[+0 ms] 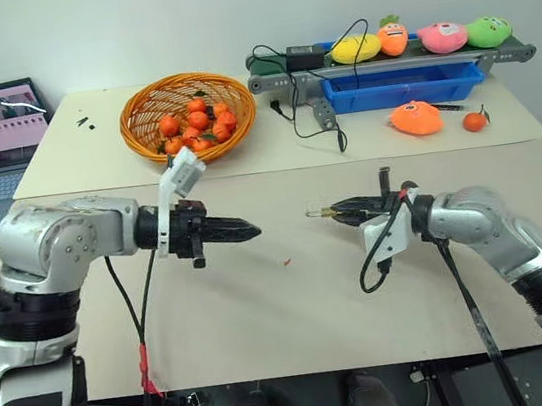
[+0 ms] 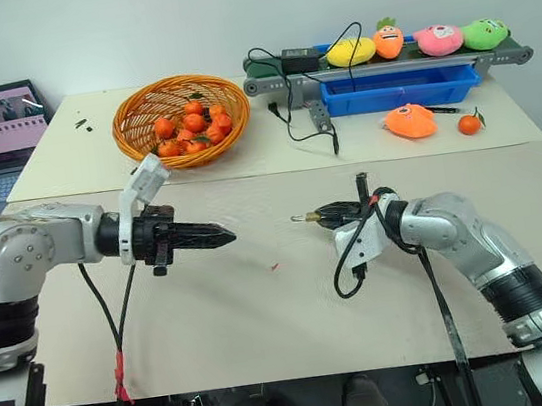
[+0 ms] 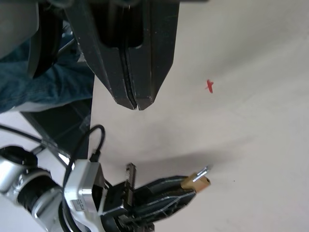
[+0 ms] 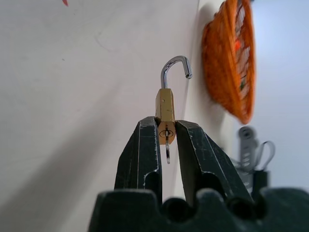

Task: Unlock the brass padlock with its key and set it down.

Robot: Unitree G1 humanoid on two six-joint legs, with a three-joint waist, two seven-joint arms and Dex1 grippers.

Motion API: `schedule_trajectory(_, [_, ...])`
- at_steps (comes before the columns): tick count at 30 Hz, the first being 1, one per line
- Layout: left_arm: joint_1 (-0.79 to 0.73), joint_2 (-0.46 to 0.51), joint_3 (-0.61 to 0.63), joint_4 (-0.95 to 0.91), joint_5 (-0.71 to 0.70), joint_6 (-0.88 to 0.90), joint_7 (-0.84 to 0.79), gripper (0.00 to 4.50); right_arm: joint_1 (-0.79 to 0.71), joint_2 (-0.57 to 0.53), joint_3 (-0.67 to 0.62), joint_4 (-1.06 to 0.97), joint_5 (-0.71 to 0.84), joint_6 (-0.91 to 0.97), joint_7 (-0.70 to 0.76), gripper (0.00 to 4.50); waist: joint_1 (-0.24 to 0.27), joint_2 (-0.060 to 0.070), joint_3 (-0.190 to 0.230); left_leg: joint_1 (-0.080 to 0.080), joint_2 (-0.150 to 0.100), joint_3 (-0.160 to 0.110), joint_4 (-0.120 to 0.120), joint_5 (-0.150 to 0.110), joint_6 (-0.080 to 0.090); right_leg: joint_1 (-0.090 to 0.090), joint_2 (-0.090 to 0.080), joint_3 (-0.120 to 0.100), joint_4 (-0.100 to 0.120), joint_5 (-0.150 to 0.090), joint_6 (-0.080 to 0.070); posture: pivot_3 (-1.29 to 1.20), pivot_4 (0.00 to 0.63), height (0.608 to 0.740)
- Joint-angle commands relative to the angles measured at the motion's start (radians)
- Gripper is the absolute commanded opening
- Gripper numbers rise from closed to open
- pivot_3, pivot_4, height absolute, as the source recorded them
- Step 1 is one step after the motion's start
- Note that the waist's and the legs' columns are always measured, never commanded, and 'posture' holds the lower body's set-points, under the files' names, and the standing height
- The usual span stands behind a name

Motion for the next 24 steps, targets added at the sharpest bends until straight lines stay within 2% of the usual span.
schedule_trajectory(1, [0.005,0.017,0.004,-0.052,-0.004,-0.030,-0.027,0.04,-0.032,0.030,0.015,0.026,-0.107,-0.120,-0.142,0.21,-0.002,0.000,0.000,0.000,0.000,0.000,0.000,0.000,0.000,0.000,0.000,0.000,0.000,0.000,0.000,0.00,0.150,0.740])
schedule_trajectory(11, [-0.006,-0.003,0.001,-0.062,-0.008,-0.032,-0.022,0.04,-0.011,0.097,0.112,0.111,-0.240,-0.167,-0.240,0.21,-0.007,0.000,0.000,0.000,0.000,0.000,0.000,0.000,0.000,0.001,0.001,0.001,0.000,0.000,0.000,0.00,0.150,0.740])
schedule_trajectory(18, [-0.049,-0.010,-0.023,-0.016,0.023,-0.057,-0.044,0.04,-0.044,0.097,0.156,0.189,-0.258,-0.195,-0.251,0.21,-0.009,0.000,0.000,0.001,0.000,0.000,0.000,0.000,0.000,0.001,0.001,0.002,0.000,0.000,0.000,0.00,0.150,0.740])
schedule_trajectory(20, [-0.055,-0.014,-0.029,-0.012,0.028,-0.062,-0.050,0.00,-0.048,0.090,0.164,0.212,-0.255,-0.207,-0.248,1.16,-0.009,0.000,0.000,0.001,0.000,0.000,0.000,0.000,0.000,0.002,0.002,0.002,0.000,0.000,0.000,0.00,0.150,0.740])
schedule_trajectory(24, [-0.060,-0.018,-0.037,-0.008,0.034,-0.067,-0.056,0.00,-0.048,0.052,0.154,0.240,-0.249,-0.233,-0.247,2.39,-0.009,0.000,0.000,0.001,0.000,0.000,0.000,0.000,0.000,0.002,0.002,0.002,0.000,0.000,0.000,0.00,0.150,0.740])
